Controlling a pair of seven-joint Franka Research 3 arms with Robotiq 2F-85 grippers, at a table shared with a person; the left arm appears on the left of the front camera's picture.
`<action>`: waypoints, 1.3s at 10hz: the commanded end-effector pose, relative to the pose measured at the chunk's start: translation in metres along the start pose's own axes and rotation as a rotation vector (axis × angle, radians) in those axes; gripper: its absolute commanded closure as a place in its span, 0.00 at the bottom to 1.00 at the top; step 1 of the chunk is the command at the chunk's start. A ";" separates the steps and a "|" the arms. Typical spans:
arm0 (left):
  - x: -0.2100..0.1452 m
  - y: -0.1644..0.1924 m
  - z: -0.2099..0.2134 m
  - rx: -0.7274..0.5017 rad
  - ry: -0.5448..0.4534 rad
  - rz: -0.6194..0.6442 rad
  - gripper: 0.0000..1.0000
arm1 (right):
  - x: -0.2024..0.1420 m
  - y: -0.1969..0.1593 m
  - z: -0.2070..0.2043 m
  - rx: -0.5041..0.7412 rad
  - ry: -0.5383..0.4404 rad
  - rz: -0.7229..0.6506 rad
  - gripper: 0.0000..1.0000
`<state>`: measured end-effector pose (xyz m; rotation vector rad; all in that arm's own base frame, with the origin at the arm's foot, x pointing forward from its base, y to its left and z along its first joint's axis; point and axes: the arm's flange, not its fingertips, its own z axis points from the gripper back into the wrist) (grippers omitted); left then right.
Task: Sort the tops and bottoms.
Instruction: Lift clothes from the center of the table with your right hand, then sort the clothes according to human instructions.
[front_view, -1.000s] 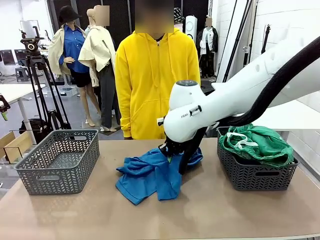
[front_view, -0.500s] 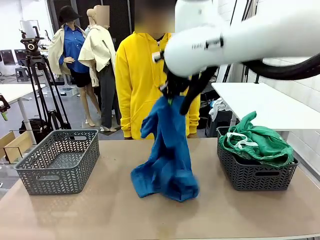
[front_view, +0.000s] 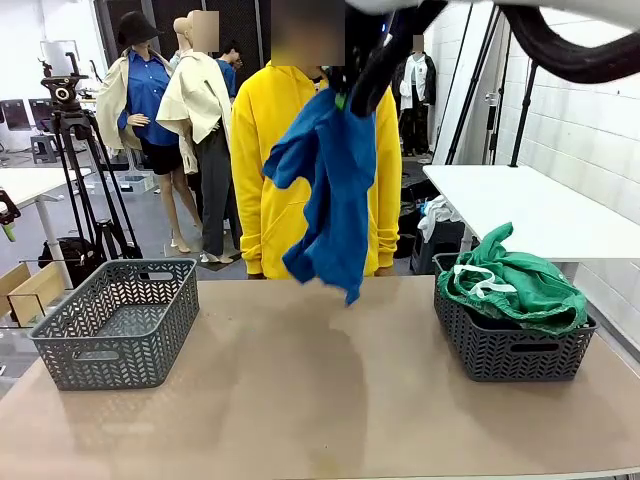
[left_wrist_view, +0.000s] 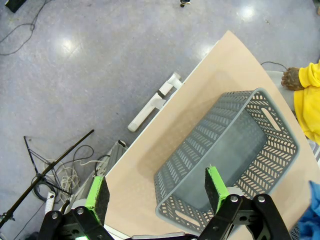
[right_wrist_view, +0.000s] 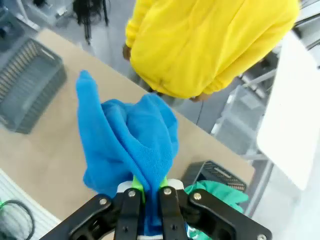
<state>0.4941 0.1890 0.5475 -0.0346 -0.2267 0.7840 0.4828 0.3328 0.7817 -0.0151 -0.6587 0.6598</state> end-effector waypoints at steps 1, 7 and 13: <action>0.001 0.002 0.002 0.019 -0.002 -0.008 0.00 | 0.047 -0.008 0.030 0.000 0.019 0.020 1.00; 0.001 0.002 0.002 0.019 -0.002 -0.008 0.00 | 0.016 -0.011 0.034 0.019 0.001 -0.005 1.00; 0.001 0.002 0.002 0.019 -0.002 -0.008 0.00 | 0.016 -0.011 0.034 0.019 0.001 -0.005 1.00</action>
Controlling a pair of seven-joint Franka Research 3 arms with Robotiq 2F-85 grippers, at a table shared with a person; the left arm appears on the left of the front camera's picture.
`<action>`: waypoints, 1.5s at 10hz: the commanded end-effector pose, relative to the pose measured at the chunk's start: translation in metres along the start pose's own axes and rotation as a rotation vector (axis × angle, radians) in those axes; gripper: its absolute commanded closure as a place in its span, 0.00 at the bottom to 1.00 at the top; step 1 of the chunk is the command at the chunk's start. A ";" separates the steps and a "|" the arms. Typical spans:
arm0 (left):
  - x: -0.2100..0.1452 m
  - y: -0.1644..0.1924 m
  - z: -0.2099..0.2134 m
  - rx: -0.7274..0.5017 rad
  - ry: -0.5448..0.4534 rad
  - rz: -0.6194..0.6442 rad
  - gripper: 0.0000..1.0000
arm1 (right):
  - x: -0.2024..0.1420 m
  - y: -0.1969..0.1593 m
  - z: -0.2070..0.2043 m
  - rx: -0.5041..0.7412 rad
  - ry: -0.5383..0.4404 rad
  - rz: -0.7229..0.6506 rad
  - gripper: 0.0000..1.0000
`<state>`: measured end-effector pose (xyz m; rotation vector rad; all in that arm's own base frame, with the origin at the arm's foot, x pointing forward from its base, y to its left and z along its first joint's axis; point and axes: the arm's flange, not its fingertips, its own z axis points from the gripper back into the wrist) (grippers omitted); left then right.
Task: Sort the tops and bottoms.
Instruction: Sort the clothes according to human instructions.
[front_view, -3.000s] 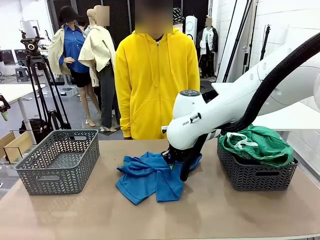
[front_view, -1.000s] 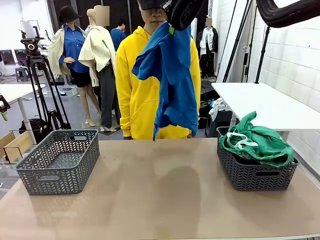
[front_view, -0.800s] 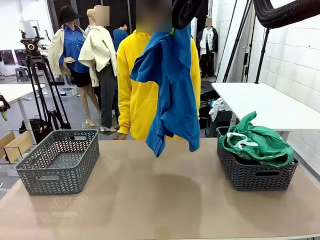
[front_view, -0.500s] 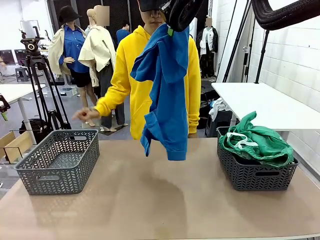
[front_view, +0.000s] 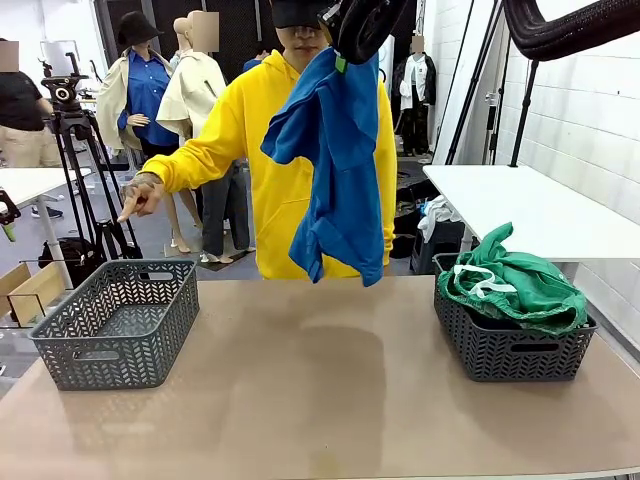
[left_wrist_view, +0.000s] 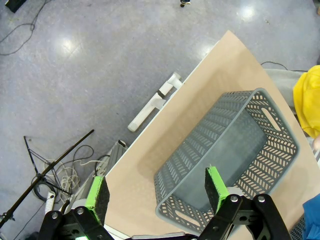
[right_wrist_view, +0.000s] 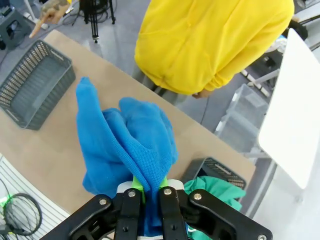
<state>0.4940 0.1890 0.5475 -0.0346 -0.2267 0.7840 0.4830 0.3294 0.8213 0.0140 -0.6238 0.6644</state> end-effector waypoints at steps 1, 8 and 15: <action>0.001 0.002 0.002 0.019 -0.002 -0.008 0.00 | -0.004 0.000 0.002 -0.019 -0.022 0.002 1.00; 0.001 0.002 0.002 0.019 -0.002 -0.008 0.00 | -0.004 0.000 0.002 -0.019 -0.022 0.002 1.00; 0.001 0.002 0.002 0.019 -0.002 -0.008 0.00 | 0.000 0.000 0.000 0.000 0.000 0.000 1.00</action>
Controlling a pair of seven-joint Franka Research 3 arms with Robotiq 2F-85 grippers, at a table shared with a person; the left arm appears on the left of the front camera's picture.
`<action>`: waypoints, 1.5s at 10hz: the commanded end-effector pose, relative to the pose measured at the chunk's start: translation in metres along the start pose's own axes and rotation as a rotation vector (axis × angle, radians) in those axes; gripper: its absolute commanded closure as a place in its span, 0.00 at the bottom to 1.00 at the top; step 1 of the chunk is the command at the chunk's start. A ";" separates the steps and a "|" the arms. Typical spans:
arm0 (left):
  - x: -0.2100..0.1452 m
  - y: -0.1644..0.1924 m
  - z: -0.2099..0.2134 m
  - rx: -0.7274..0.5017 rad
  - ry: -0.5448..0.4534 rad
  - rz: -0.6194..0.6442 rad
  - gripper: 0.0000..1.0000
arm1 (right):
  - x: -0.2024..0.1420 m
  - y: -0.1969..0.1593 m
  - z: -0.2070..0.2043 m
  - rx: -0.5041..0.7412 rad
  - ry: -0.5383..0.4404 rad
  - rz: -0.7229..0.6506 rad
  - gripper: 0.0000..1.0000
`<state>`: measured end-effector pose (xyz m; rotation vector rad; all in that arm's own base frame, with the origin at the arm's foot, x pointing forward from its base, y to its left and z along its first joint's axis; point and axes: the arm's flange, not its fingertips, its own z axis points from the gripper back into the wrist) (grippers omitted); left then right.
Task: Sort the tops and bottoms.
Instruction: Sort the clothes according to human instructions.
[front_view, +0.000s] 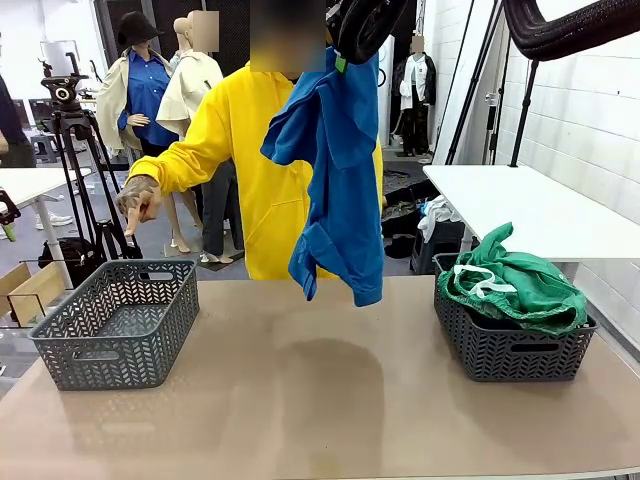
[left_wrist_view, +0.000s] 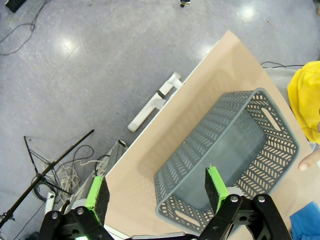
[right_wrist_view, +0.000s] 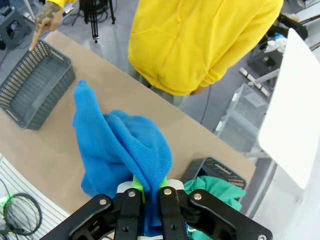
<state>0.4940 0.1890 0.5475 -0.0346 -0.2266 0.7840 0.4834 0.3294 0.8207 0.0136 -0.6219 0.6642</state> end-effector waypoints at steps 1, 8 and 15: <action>0.001 0.002 0.002 0.019 -0.002 -0.008 0.00 | 0.024 0.007 -0.002 -0.037 0.012 0.003 1.00; 0.001 0.002 0.002 0.019 -0.002 -0.008 0.00 | 0.281 0.130 0.008 0.021 -0.300 0.083 1.00; 0.001 0.002 0.002 0.019 -0.002 -0.008 0.00 | 0.352 0.271 -0.053 0.140 -0.330 -0.004 1.00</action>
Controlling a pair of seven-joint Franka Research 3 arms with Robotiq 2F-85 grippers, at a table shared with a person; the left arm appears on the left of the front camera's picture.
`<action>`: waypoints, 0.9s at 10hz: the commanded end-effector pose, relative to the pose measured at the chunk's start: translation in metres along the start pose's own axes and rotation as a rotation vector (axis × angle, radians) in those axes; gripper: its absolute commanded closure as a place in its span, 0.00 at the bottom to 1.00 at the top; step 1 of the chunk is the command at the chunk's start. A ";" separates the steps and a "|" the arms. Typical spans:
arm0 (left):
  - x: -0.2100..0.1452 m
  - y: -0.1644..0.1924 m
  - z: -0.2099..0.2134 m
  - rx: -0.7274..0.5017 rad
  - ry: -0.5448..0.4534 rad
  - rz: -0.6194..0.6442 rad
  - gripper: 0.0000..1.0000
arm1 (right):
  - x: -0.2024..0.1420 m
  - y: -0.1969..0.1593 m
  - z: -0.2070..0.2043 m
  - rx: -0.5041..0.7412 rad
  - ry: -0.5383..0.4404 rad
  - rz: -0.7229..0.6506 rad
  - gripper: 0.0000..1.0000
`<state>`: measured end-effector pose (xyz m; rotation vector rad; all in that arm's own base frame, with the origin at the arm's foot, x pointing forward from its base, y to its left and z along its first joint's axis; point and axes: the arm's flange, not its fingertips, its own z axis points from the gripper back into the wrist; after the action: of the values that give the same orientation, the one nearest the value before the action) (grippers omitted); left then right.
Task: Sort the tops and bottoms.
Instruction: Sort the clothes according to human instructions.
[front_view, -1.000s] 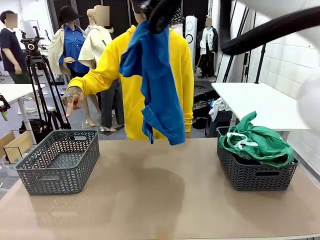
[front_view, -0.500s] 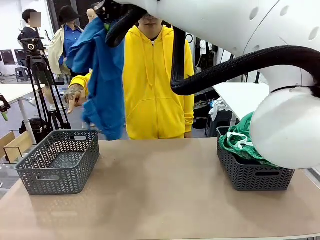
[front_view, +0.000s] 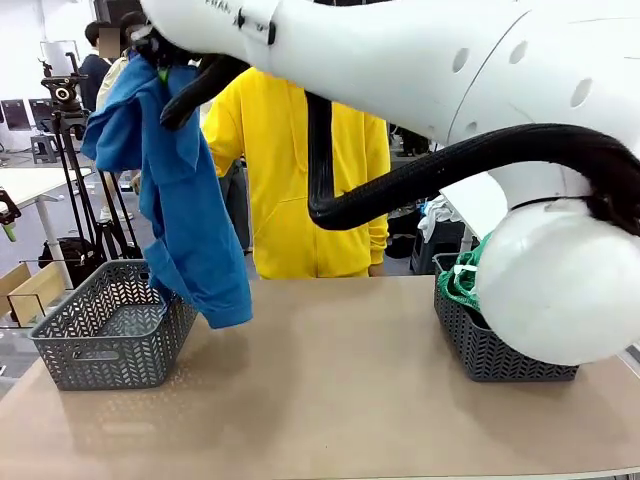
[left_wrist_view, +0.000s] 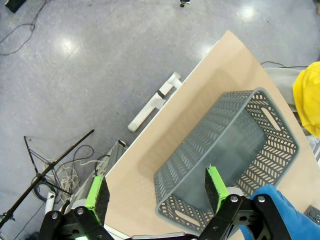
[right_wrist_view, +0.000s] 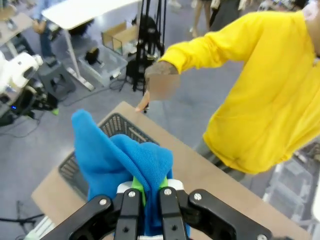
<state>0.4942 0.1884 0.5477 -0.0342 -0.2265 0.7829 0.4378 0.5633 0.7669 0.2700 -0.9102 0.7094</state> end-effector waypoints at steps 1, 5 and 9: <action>0.001 0.002 0.002 0.019 -0.002 -0.007 0.00 | 0.253 0.041 -0.096 -0.002 0.091 0.053 1.00; 0.001 0.002 0.002 0.019 -0.002 -0.007 0.00 | 0.000 0.000 0.000 0.000 0.000 0.000 1.00; 0.001 0.002 0.002 0.019 -0.002 -0.007 0.00 | 0.013 0.002 -0.020 0.051 -0.002 0.024 1.00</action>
<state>0.4942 0.1885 0.5477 -0.0342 -0.2265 0.7831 0.4403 0.5646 0.7612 0.2641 -0.8921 0.7242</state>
